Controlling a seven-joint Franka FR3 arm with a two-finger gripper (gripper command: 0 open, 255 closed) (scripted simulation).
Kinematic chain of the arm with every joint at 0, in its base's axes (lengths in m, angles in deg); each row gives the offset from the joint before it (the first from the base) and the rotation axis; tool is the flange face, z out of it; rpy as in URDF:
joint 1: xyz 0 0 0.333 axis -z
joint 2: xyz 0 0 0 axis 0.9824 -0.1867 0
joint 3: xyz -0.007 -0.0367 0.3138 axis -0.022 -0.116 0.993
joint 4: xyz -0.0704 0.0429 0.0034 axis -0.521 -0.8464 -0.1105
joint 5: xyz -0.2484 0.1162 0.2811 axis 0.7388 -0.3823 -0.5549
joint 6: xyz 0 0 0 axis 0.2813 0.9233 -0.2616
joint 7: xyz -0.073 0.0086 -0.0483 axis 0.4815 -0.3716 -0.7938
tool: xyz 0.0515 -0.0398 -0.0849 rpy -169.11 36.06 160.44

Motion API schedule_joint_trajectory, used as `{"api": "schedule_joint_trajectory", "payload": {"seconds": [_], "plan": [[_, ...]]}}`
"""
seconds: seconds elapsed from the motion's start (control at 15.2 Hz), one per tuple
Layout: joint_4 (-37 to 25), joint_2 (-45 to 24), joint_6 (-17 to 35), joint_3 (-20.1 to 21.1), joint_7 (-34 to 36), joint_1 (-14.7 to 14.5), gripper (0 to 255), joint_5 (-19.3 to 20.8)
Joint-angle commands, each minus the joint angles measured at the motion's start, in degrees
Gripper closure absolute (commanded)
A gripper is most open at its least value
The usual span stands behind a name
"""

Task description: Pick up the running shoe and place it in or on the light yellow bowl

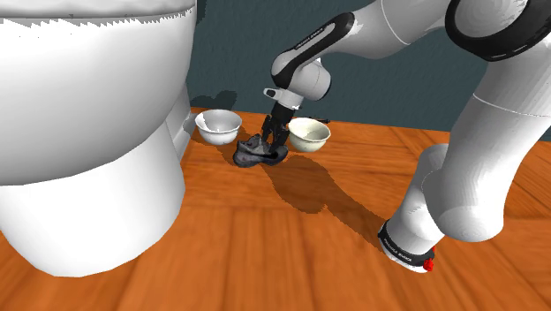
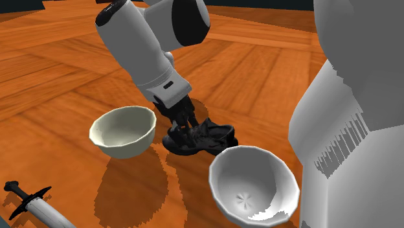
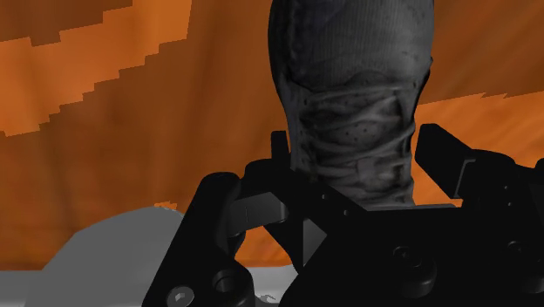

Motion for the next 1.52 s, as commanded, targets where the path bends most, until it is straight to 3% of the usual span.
{"api": "schedule_joint_trajectory", "payload": {"seconds": [0.0,0.46,1.45], "plan": [[0.01,-0.02,0.00,0.02,0.00,-0.01,255,-0.01],[0.01,-0.02,0.00,0.01,0.00,-0.01,255,-0.01],[-2.99,8.54,-8.01,-0.53,9.25,0.04,255,9.10]]}}
